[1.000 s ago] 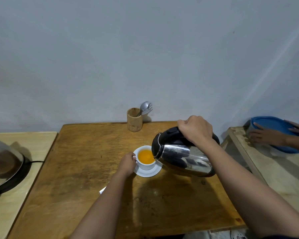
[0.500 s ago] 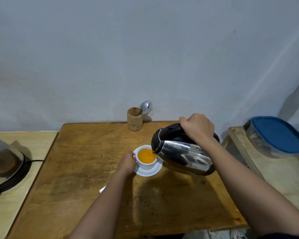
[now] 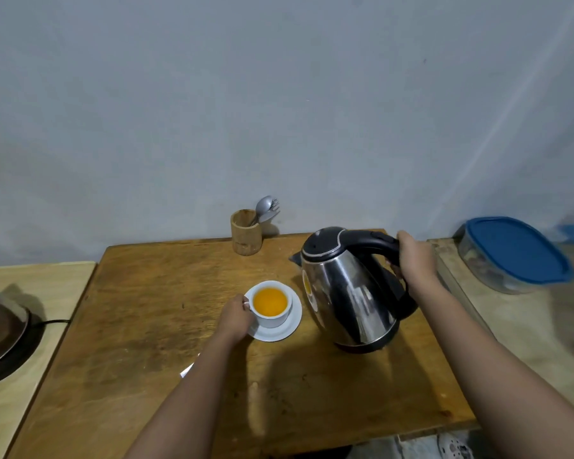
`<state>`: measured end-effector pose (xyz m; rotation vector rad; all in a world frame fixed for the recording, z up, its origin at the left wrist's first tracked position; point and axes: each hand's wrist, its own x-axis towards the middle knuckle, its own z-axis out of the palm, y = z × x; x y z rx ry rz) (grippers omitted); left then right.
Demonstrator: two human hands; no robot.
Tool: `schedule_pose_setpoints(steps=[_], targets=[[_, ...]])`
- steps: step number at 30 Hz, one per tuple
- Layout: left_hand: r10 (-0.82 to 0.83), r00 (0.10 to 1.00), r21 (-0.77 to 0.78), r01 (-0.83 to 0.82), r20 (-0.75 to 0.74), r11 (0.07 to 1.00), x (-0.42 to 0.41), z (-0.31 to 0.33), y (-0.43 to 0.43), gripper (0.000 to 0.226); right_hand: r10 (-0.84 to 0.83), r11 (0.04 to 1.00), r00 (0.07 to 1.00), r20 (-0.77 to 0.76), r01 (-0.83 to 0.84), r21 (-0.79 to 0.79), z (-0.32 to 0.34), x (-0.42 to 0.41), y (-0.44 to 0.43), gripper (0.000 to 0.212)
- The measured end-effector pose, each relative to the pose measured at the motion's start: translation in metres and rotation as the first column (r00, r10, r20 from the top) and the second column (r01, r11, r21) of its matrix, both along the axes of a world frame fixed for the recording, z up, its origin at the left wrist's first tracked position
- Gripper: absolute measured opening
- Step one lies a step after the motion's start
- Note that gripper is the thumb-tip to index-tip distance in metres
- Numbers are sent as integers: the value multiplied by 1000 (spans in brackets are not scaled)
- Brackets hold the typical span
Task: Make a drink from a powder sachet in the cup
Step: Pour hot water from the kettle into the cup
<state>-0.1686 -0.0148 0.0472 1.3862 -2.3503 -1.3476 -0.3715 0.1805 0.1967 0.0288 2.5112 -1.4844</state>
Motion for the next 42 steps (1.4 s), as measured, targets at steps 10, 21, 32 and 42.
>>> schedule_pose_setpoints(steps=[10, 21, 32, 42], targets=[[16, 1000, -12, -16, -18, 1000, -2, -7, 1, 23, -320, 884, 946, 47, 316, -345, 5, -9, 36, 25], [35, 998, 7, -35, -53, 999, -1, -13, 1, 16, -461, 776, 885, 69, 440, -452, -11, -35, 32, 29], [11, 998, -44, -13, -60, 999, -2, -9, 6, 12, -428, 801, 902, 54, 407, -438, -38, -50, 34, 34], [37, 999, -42, -38, -38, 998, -4, -8, 9, 19, -417, 754, 901, 119, 416, -509, -53, -59, 55, 29]])
